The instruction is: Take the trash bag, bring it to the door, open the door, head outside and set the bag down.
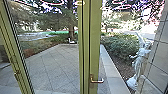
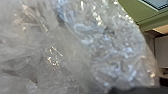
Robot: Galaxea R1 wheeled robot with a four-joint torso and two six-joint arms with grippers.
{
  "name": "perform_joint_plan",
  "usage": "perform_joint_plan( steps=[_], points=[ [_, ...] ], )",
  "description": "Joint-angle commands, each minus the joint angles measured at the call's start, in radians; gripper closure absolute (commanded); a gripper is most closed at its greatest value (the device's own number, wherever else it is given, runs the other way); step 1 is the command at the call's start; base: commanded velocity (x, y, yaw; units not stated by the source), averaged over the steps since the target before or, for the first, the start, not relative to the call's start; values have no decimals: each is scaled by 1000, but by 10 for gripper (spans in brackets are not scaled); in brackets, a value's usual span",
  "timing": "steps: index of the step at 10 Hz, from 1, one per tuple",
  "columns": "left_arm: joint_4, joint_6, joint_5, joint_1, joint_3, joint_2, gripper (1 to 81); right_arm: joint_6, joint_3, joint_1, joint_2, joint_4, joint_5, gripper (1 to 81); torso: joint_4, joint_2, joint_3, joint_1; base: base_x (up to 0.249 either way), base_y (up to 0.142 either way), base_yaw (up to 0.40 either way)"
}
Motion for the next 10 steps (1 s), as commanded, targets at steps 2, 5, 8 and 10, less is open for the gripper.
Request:
perform_joint_plan(
  steps=[2, 5, 8, 10],
  points=[
    [8, 2, 48, -59, 13, -5, 811, 280, -123, 347, 39, 103, -277, 10, 0, 0, 0, 0, 0, 0, 0],
    [10, 4, 48, -59, 13, 0, 811, 444, -174, 447, 111, 88, -308, 10, 0, 0, 0, 0, 0, 0, 0],
    [10, 2, 45, -58, 12, -2, 811, 525, -280, 482, 260, 83, -307, 10, 0, 0, 0, 0, 0, 0, 0],
    [8, 4, 45, -59, 13, -2, 811, 563, -357, 488, 340, 83, -302, 10, 0, 0, 0, 1, 0, 0, 0]
  ],
)
